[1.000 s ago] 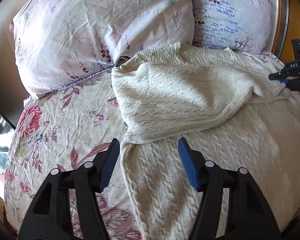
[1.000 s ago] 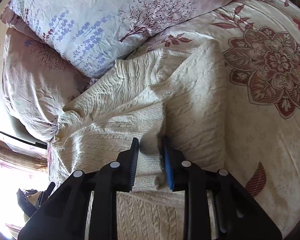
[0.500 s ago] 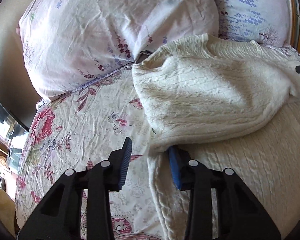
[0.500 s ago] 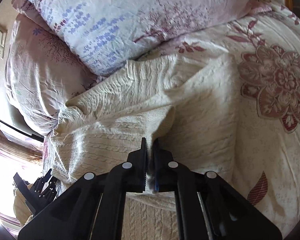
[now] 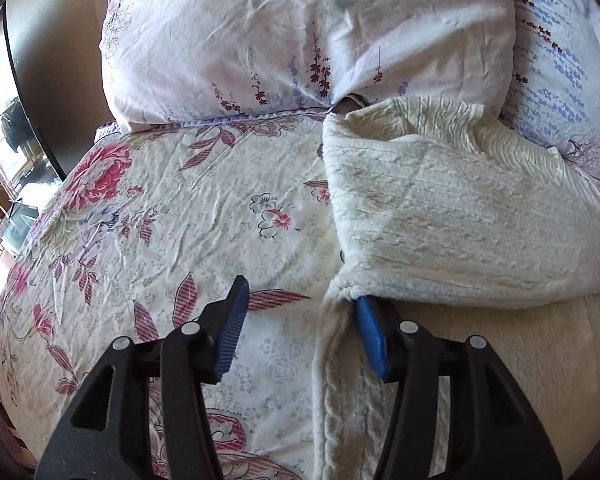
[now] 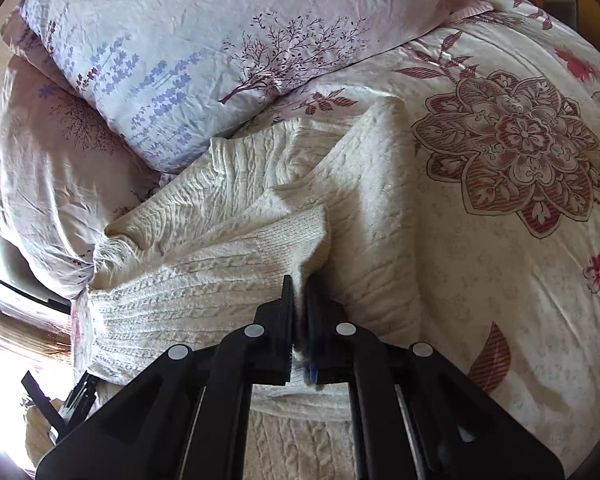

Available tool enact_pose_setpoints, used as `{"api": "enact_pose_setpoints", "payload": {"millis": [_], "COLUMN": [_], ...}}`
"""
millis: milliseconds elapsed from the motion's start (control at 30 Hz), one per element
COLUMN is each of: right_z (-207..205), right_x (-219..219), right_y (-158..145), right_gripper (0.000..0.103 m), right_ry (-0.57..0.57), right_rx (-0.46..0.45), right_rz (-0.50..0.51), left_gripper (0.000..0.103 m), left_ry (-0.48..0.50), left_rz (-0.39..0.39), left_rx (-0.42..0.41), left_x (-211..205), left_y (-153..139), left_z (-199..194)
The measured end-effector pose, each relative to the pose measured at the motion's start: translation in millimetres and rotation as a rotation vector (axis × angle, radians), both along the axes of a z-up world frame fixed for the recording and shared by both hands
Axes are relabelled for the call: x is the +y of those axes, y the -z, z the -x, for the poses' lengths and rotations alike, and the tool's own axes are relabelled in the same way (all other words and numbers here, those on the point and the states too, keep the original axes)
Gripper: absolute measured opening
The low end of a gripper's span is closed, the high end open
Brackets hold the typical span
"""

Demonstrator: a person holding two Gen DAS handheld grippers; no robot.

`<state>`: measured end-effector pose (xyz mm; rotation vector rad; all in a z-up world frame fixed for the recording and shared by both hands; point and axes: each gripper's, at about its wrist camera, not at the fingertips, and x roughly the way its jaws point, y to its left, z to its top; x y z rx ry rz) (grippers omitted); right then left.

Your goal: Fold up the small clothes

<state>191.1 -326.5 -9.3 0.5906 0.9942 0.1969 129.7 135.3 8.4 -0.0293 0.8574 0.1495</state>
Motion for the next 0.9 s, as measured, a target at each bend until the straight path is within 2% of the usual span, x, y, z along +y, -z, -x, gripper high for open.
{"api": "enact_pose_setpoints", "payload": {"millis": [33,67,100,233,267,300,333,367,433,567,667,800,833,900], "right_z": [-0.1,1.5,3.3,12.2,13.9,15.5,17.7,19.0,18.6,15.1,13.6,12.9,11.9,11.4], "right_x": [-5.6,-12.0,-17.5,-22.3,-19.1,-15.1,-12.3,-12.5,-14.6,-12.9,-16.4,-15.5,-15.1,-15.2], "right_y": [-0.2,-0.9,-1.2,1.6,3.5,3.5,2.6,3.7,7.3,8.2,10.8,10.7,10.5,9.9], "right_gripper": [0.01,0.017,0.024,0.025,0.017,0.006,0.006,0.006,0.006,0.007,0.006,0.006,0.006,0.006], "right_ry": [0.001,0.003,0.003,-0.025,-0.047,-0.06,-0.057,-0.047,-0.024,-0.035,-0.03,-0.025,-0.026,-0.027], "right_rx": [0.002,0.006,0.011,0.033,0.04,0.038,0.031,0.026,0.03,0.035,0.045,0.048,0.049,0.047], "right_rz": [-0.055,-0.104,-0.145,-0.193,-0.189,-0.137,-0.072,-0.066,-0.096,-0.09,-0.119,-0.118,-0.116,-0.106], "left_gripper": [0.06,0.067,0.068,0.069,0.069,0.069,0.069,0.069,0.065,0.048,0.048,0.049,0.049,0.052], "left_ry": [0.019,0.035,0.048,0.065,0.072,0.094,0.119,0.15,0.221,0.341,0.426,0.4,0.38,0.329], "left_rz": [0.025,0.049,0.068,0.087,0.077,0.071,0.06,0.046,0.019,-0.019,-0.028,-0.13,-0.134,-0.092], "left_rx": [-0.026,-0.063,-0.097,-0.174,-0.179,-0.178,-0.172,-0.161,-0.141,-0.034,0.0,0.057,0.071,0.068], "left_x": [2.9,7.4,11.3,27.3,28.6,27.4,24.3,19.3,9.0,-2.9,-9.8,-11.4,-7.6,4.7], "left_y": [-6.2,-14.5,-23.2,-51.2,-54.8,-57.1,-58.2,-58.2,-55.3,-35.3,-25.1,-6.1,-0.9,3.5], "left_z": [7.0,15.1,21.3,15.4,6.0,-5.8,-18.6,-32.7,-59.2,-108.4,-120.4,-137.0,-141.6,-147.3]}}
